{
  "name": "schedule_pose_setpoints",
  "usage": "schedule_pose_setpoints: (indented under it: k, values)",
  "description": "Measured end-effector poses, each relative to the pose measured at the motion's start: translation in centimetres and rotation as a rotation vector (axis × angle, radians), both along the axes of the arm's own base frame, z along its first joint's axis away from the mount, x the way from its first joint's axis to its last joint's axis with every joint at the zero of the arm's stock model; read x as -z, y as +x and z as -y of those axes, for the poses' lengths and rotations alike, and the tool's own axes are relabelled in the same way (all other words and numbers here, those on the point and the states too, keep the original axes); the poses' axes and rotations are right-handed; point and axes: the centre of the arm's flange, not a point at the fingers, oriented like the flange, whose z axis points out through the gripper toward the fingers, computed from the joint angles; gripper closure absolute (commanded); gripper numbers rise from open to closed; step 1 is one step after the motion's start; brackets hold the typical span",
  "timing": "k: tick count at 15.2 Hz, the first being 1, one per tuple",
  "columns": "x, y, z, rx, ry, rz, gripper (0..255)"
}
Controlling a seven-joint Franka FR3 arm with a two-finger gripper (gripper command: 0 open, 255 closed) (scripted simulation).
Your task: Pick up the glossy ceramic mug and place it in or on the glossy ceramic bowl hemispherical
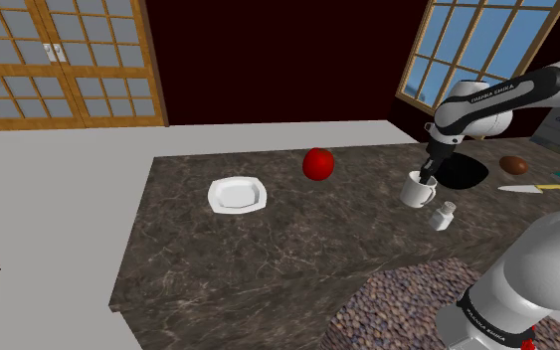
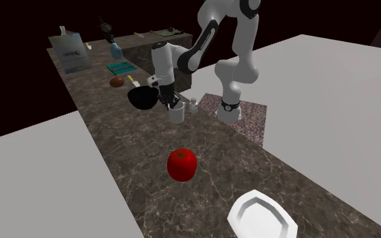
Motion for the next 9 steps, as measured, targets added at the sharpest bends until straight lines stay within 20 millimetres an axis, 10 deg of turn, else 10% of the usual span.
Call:
schedule_pose_setpoints:
  k: [9]
  values:
    - [-1.0, 0.0, -0.1, 0.000, 0.000, 0.000, 255]
